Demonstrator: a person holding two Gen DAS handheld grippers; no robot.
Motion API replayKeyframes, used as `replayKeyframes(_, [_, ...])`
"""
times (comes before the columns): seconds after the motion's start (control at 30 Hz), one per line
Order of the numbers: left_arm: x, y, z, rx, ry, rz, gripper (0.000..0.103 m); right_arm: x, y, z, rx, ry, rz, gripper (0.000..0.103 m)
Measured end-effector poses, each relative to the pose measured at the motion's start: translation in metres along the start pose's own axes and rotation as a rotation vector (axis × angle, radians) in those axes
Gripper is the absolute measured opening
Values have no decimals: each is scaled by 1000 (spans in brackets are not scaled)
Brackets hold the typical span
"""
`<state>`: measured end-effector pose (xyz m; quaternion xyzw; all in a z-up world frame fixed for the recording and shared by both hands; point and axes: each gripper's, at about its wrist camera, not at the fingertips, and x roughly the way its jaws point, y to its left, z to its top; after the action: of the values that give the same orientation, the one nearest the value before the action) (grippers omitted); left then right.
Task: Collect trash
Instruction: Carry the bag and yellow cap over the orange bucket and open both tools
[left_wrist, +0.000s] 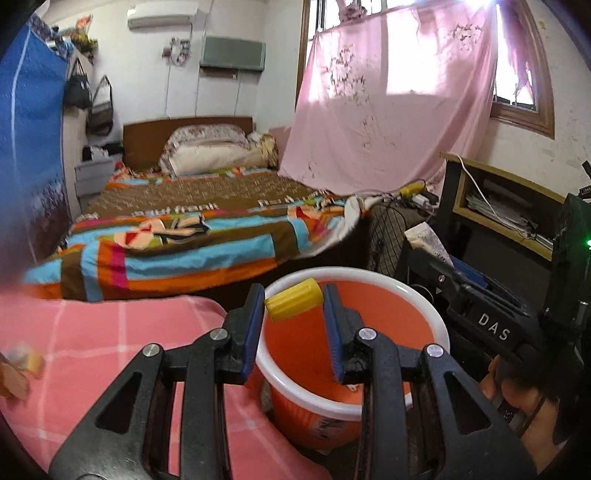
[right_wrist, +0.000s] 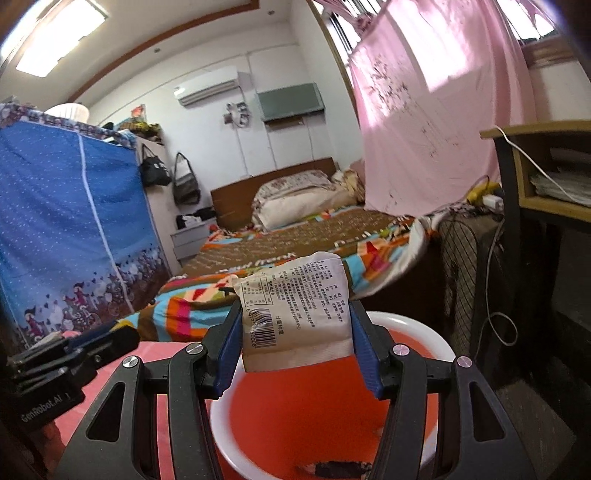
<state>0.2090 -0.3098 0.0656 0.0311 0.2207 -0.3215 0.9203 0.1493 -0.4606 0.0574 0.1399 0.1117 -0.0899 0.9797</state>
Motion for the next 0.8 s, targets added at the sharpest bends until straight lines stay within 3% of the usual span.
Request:
replayKeyframes(0.27, [32,-3,-5,-84,102,-26,36,9,-20,-4,55,80,-41,55])
replayKeyframes(0.4, [37,-8,-7,-83,123,-32,36,10,-26,-6,70,101,-55,57])
replayKeyframes(0.6, [40,-9,-10,-90,145,-37,47,14,-29,-7,79,127,-72,60])
replayKeyframes(0.8, [38,-3,-8,-95,136,-19,50,15,-31,-7,84,135,-77,65])
